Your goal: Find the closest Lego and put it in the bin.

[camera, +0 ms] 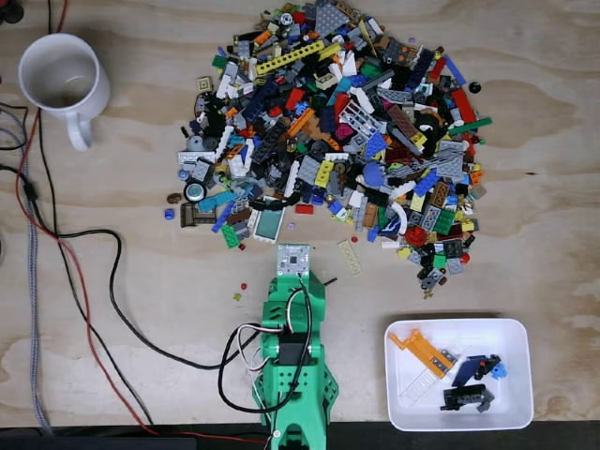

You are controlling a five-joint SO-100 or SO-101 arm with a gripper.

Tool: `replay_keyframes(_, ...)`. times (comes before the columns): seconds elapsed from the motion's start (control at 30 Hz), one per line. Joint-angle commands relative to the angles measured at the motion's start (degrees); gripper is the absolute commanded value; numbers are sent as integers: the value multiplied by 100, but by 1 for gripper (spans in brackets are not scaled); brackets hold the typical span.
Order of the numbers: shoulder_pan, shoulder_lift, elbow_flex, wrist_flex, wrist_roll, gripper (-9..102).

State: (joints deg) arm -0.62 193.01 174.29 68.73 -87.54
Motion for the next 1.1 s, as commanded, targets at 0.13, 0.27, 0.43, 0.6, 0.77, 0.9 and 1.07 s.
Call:
replay_keyframes(0.13, -255, 26, 26, -352, -70, 0)
replay_keyframes(0.27, -255, 26, 26, -343, -62, 0)
replay_keyframes(0.43, -255, 26, 26, -334, -70, 0)
replay_keyframes(0.6, -255, 26, 18, -316, -70, 0)
replay_keyframes(0.77, -519, -598, -905, -114, 422, 2)
replay_keyframes(0.9, -1204, -3208, -3085, 1239, 1688, 7)
replay_keyframes(1.07, -2268, -4737, -4078, 2259, 3023, 12)
